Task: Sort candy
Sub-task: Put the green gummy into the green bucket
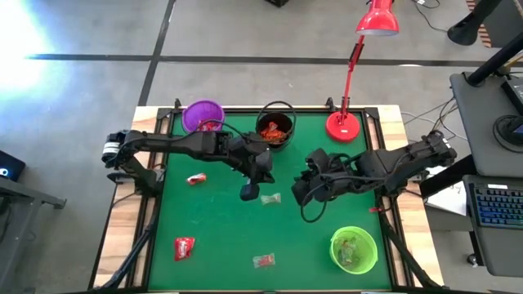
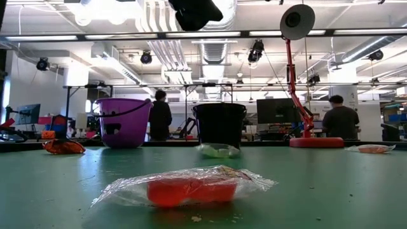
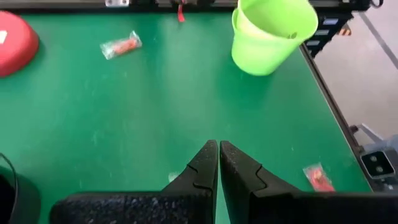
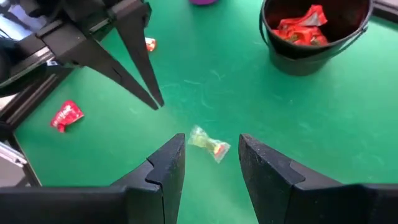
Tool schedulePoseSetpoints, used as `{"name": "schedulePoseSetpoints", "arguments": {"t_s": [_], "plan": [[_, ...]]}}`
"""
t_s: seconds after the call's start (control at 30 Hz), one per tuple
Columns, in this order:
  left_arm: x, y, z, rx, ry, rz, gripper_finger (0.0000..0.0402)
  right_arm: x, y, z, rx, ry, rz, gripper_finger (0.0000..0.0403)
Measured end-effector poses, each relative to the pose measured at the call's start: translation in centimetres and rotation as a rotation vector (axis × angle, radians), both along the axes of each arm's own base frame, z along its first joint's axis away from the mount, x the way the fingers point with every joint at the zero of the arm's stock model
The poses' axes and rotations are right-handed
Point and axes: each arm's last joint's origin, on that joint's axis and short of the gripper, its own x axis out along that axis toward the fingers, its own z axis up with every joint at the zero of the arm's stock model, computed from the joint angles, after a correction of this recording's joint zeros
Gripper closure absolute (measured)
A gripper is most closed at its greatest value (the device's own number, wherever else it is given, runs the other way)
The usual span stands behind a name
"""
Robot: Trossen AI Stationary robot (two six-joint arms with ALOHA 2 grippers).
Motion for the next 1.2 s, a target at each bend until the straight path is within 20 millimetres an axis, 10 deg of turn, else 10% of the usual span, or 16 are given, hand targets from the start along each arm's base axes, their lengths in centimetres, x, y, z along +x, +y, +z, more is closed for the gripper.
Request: {"name": "schedulePoseSetpoints", "arguments": {"t_s": [0.6, 0.93, 1.2], "plan": [[-3.9, 1.4, -8.0, 0.033, 0.517, -0.045, 0.0362, 2.1, 1.4, -2.4, -0.021, 0.066, 0.017, 0.0262], [-2.3, 1.5, -8.8, -0.013, 0.392, 0.011, 0.0259, 1.8, 1.4, -2.3, -0.058, 0.085, 0.062, 0.0262], [0.0, 1.1, -10.6, 0.076, 0.329, 0.098, 0.0251, 1.5, 1.2, -2.2, -0.081, 0.117, 0.091, 0.0262]]}}
